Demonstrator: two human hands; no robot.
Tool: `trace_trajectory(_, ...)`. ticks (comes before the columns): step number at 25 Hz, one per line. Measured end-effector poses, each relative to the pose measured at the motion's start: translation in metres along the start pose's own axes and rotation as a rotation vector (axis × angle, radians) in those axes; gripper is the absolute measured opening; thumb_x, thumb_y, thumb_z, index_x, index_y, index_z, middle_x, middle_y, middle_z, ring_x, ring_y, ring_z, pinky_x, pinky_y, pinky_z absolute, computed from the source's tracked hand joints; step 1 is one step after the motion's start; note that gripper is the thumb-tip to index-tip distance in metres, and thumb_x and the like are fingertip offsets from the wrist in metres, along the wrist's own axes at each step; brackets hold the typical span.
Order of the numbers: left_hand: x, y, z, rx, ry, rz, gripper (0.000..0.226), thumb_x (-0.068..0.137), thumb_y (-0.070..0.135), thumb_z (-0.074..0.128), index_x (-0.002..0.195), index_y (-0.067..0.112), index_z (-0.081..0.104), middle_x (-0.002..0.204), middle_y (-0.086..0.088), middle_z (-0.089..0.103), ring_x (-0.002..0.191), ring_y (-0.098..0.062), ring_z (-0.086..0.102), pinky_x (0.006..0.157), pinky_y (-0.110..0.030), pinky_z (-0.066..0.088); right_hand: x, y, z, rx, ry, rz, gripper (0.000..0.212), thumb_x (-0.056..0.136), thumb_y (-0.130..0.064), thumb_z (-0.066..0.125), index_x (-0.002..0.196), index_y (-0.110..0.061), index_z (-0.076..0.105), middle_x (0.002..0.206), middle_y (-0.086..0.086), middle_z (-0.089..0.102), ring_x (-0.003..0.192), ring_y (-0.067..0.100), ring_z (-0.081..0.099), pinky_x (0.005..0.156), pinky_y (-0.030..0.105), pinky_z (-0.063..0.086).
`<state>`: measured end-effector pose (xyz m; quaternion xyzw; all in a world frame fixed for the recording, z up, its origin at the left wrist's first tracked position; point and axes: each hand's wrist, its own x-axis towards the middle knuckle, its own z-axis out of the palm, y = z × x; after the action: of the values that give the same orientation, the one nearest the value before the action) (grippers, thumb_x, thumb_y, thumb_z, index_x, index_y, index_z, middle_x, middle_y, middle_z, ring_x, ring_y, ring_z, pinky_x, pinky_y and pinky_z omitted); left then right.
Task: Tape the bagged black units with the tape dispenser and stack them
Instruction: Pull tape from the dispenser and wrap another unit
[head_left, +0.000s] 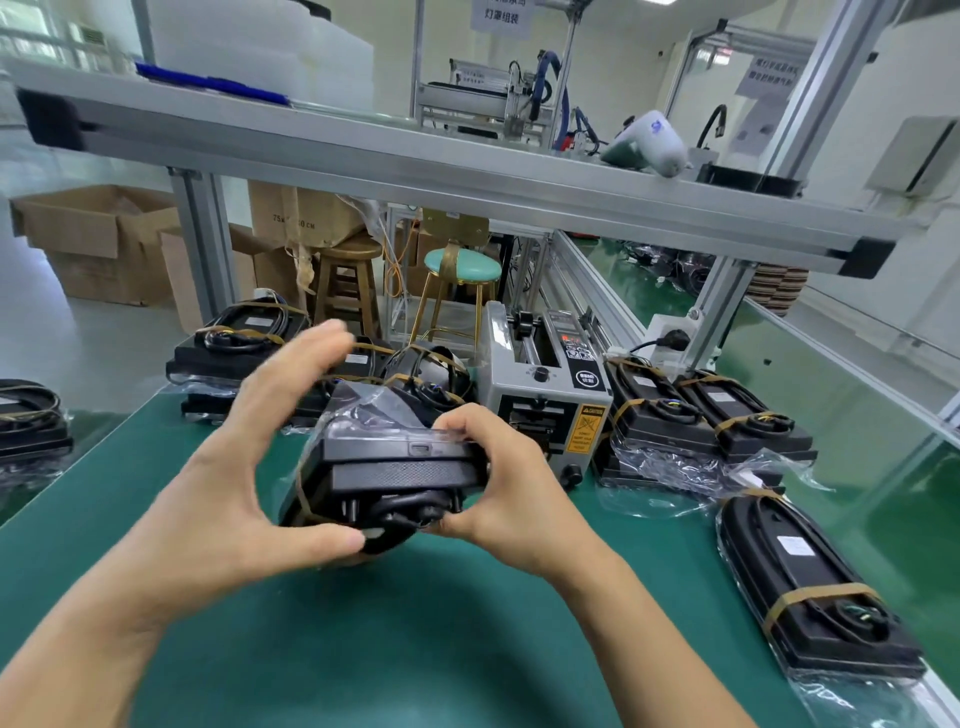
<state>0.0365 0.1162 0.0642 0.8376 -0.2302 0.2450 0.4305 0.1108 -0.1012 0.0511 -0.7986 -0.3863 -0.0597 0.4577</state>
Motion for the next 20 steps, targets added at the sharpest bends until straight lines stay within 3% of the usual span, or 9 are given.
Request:
trace_trajectory(2,0.007,0.007,0.000,0.121,-0.070,0.033,0.084,0.057,0.040,0.081,0.135,0.035,0.050,0.144,0.014,0.044,0.136,-0.007,0.036,0.109,-0.018,0.027,0.004,0.004,0.007,-0.032,0.028,-0.076,0.049,0.065,-0.002,0.081,0.102,-0.020,0.055,0.098,-0.009,0.055,0.088,0.000,0.051,0.077,0.013,0.038)
trace_trajectory(5,0.004,0.008,0.009,-0.027,-0.038,-0.148,0.072,0.051,0.020,0.087,0.116,0.035,0.063,0.122,0.023,0.061,0.115,0.003,0.054,0.094,-0.004,0.036,0.007,0.009,0.013,-0.051,0.048,-0.109,0.047,0.064,0.005,0.076,0.101,-0.014,0.056,0.100,-0.008,0.053,0.091,-0.001,0.049,0.078,0.011,0.036)
trace_trajectory(8,-0.005,-0.001,0.020,-0.064,-0.009,-0.233,0.071,0.048,0.005,0.093,0.107,0.034,0.068,0.108,0.022,0.067,0.101,0.004,0.061,0.085,-0.001,0.038,0.006,0.015,0.016,-0.027,0.069,-0.103,0.049,0.067,0.006,0.075,0.106,-0.016,0.055,0.104,-0.006,0.054,0.093,0.001,0.050,0.079,0.011,0.037)
trace_trajectory(11,-0.011,-0.004,0.028,-0.116,0.078,-0.243,0.066,0.045,0.014,0.093,0.102,0.038,0.070,0.102,0.020,0.070,0.095,0.005,0.063,0.083,-0.001,0.039,-0.003,0.022,0.013,0.032,-0.026,-0.005,0.079,0.070,0.003,0.070,0.134,-0.032,0.039,0.133,-0.011,0.044,0.121,-0.001,0.045,0.100,0.013,0.036)
trace_trajectory(13,-0.014,-0.006,0.031,-0.122,0.166,-0.255,0.069,0.041,0.019,0.093,0.102,0.040,0.069,0.102,0.020,0.071,0.094,0.007,0.063,0.084,-0.001,0.040,-0.016,0.032,0.009,0.037,0.051,0.127,0.078,0.069,0.001,0.061,0.135,-0.035,0.041,0.139,-0.011,0.043,0.127,0.001,0.042,0.103,0.013,0.034)
trace_trajectory(15,-0.016,-0.006,0.034,-0.094,0.206,-0.265,0.070,0.040,0.021,0.092,0.103,0.041,0.069,0.101,0.020,0.071,0.093,0.008,0.063,0.085,-0.001,0.039,-0.023,0.044,0.001,0.060,0.381,0.362,0.047,0.078,0.000,0.059,0.112,-0.033,0.059,0.117,-0.004,0.061,0.107,0.008,0.057,0.089,0.015,0.044)
trace_trajectory(17,-0.016,-0.003,0.043,-0.058,0.172,-0.248,0.075,0.039,0.015,0.096,0.103,0.041,0.069,0.103,0.022,0.070,0.095,0.007,0.062,0.086,0.000,0.038,-0.020,0.059,-0.009,0.114,0.656,0.598,0.018,0.088,-0.009,0.059,0.090,-0.025,0.068,0.091,-0.003,0.067,0.083,0.015,0.058,0.078,0.024,0.046)
trace_trajectory(20,-0.016,0.002,0.059,-0.019,0.141,-0.235,0.072,0.045,0.006,0.094,0.103,0.042,0.070,0.106,0.025,0.067,0.100,0.004,0.062,0.086,-0.002,0.039,-0.004,0.073,-0.018,0.194,0.734,0.740,0.019,0.090,-0.017,0.058,0.075,-0.013,0.067,0.065,-0.002,0.055,0.065,0.018,0.043,0.066,0.028,0.039)
